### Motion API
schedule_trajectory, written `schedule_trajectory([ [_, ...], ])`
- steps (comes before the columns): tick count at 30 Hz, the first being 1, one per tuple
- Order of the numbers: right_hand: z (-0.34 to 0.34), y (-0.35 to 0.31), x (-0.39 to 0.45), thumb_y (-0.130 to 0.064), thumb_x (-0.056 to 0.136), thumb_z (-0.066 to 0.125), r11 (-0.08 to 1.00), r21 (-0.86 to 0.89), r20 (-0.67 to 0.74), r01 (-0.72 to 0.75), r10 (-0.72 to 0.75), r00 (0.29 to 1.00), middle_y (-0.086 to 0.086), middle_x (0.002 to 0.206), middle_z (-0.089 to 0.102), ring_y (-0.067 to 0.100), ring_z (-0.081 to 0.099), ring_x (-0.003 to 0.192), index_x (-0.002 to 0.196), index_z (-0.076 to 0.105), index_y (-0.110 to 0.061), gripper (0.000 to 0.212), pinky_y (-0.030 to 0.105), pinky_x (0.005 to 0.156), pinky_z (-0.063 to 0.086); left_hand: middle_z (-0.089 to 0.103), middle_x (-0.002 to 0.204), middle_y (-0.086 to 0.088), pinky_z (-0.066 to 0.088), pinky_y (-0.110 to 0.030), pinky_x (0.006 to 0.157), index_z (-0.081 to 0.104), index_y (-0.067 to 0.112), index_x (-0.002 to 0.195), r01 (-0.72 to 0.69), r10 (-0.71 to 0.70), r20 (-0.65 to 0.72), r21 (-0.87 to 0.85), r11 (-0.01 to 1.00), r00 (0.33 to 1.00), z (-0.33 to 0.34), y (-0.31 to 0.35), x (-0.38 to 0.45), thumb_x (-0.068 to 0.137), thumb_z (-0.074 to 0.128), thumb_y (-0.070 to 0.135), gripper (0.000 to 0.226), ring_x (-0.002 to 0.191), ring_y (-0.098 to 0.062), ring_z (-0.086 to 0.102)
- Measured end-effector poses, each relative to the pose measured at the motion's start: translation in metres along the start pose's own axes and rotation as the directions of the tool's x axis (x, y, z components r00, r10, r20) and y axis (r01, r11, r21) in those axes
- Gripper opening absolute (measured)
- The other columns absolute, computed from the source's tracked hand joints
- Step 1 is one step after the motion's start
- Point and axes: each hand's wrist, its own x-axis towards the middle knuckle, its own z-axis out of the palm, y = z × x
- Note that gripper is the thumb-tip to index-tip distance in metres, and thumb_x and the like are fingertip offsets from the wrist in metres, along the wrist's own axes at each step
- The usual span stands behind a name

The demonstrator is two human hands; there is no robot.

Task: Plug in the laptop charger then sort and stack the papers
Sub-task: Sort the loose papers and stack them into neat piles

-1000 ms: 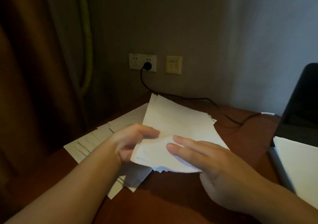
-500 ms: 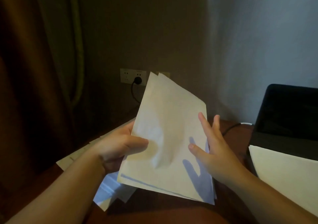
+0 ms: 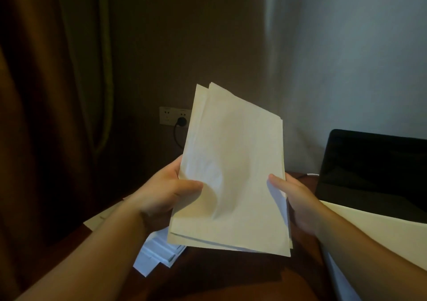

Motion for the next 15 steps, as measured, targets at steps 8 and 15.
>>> schedule_trajectory([
  [8, -0.001, -0.006, -0.017, -0.025, 0.097, 0.057, 0.998, 0.034, 0.006, 0.056, -0.056, 0.998, -0.016, 0.116, 0.067, 0.011, 0.062, 0.104, 0.125, 0.054, -0.037, 0.03, 0.021, 0.071, 0.048, 0.072, 0.097, 0.007, 0.059, -0.028, 0.067, 0.055, 0.041, 0.116, -0.012, 0.012, -0.014, 0.003, 1.0, 1.0, 0.008, 0.0, -0.005, 0.07, 0.067, 0.015, 0.055, 0.097, -0.017, 0.071],
  [15, -0.012, -0.015, -0.034, -0.002, 0.095, 0.059, 0.989, 0.131, -0.11, 0.069, -0.055, 0.992, 0.003, 0.117, 0.071, 0.023, 0.069, 0.101, 0.124, 0.059, -0.02, 0.034, 0.033, 0.075, 0.056, 0.072, 0.094, 0.01, 0.059, -0.027, 0.066, 0.059, 0.038, 0.114, -0.024, 0.021, -0.123, -0.021, 0.999, 0.992, 0.023, -0.007, -0.007, 0.092, 0.063, 0.006, 0.039, 0.094, -0.016, 0.071],
])
